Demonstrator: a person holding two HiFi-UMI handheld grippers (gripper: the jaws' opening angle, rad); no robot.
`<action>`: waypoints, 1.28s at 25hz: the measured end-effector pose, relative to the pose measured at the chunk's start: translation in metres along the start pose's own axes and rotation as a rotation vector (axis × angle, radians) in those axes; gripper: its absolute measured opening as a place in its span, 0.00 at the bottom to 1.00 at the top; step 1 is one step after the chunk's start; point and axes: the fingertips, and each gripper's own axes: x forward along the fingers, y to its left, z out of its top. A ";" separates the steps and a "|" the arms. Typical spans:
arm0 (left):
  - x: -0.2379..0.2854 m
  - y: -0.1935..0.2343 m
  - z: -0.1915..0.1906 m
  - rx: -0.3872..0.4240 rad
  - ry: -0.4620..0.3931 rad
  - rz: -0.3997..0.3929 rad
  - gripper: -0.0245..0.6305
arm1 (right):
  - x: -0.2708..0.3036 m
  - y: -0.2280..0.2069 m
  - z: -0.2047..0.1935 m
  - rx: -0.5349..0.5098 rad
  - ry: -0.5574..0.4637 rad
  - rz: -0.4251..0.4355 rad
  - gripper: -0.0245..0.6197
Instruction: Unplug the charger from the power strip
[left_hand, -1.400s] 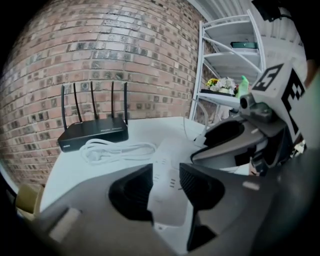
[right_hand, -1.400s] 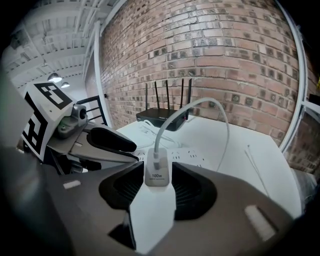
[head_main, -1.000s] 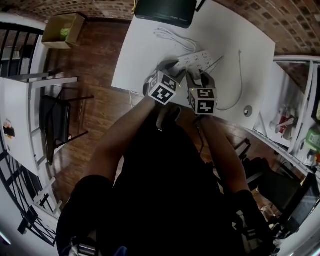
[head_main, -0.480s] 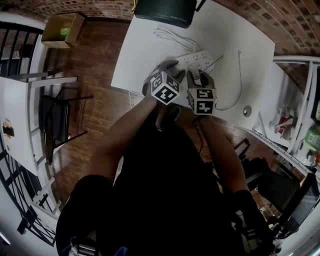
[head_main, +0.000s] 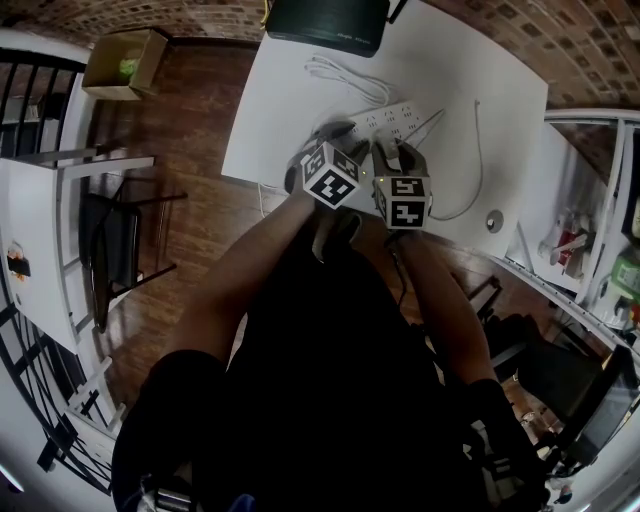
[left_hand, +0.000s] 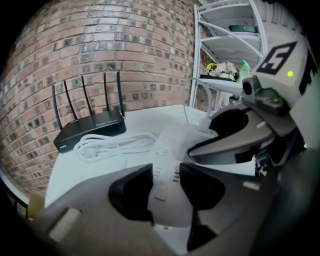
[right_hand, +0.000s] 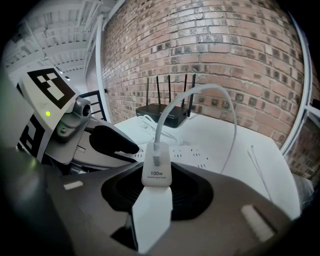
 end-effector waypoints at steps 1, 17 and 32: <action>0.000 0.000 0.000 0.000 0.000 -0.001 0.30 | 0.000 0.000 0.000 0.000 0.001 -0.001 0.25; 0.001 -0.005 0.000 0.017 0.007 -0.022 0.30 | -0.004 -0.003 -0.008 0.022 -0.001 -0.020 0.25; 0.004 -0.003 0.002 0.005 0.004 -0.010 0.29 | -0.022 -0.002 0.017 0.020 -0.127 -0.028 0.25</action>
